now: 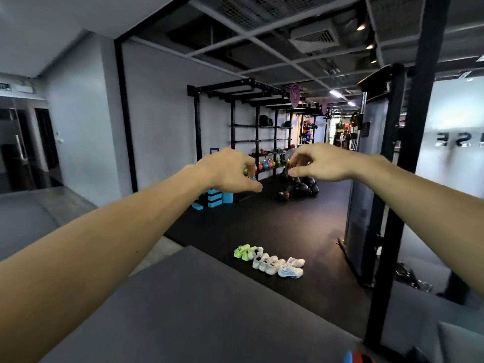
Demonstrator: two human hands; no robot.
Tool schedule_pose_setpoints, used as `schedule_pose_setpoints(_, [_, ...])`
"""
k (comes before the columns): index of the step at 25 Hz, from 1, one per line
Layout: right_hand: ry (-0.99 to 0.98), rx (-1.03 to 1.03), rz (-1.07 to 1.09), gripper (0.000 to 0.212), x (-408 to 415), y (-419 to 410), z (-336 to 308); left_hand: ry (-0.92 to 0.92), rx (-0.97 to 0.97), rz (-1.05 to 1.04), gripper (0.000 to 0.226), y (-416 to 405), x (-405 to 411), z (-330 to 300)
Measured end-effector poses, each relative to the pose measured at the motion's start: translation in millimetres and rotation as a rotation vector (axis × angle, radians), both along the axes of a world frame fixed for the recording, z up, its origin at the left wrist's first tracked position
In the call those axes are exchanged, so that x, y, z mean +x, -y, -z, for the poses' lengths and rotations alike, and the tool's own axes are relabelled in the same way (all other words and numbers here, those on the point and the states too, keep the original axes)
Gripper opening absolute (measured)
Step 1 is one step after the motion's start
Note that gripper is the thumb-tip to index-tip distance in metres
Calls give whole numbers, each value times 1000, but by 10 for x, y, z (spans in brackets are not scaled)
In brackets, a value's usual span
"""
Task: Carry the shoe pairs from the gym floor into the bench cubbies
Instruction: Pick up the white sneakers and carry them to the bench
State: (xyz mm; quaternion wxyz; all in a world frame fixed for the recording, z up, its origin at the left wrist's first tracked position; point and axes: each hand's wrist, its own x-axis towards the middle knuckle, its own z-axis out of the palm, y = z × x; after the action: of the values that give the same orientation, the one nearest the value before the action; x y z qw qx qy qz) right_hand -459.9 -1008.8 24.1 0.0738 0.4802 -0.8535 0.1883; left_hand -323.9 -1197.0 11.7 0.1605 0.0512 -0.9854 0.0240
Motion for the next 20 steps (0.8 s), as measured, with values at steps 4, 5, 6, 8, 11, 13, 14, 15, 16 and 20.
schedule_pose_setpoints(4, [0,7,9,40,-689,804,64,-7,12,-18,49,841,-699,39])
schedule_pose_setpoints(5, [0,4,18,40,-873,1013,76,-8,23,-8,48,1048,-893,45])
schedule_pose_setpoints(6, [-2,1,28,40,-1068,1220,86,-9,27,10,47,1251,-1091,46])
schedule_pose_setpoints(8, [-8,-1,43,38,-1387,1553,85,1,24,54,44,1591,-1462,33])
schedule_pose_setpoints(11, [-30,29,96,40,-1931,2077,64,-8,6,93,43,2176,-2117,-33])
schedule_pose_setpoints(13, [-29,32,135,39,-2283,2367,68,0,32,115,45,2522,-2575,-42])
schedule_pose_setpoints(14, [-34,36,148,37,-2463,2484,72,2,41,134,46,2661,-2804,-24])
schedule_pose_setpoints(15, [-46,42,154,34,-2631,2584,72,4,37,147,47,2784,-3009,-7])
schedule_pose_setpoints(16, [-50,40,164,31,-2811,2677,76,4,28,154,47,2895,-3203,21])
schedule_pose_setpoints(20, [-27,6,221,34,-3731,3066,96,-25,10,170,47,3368,-4205,91])
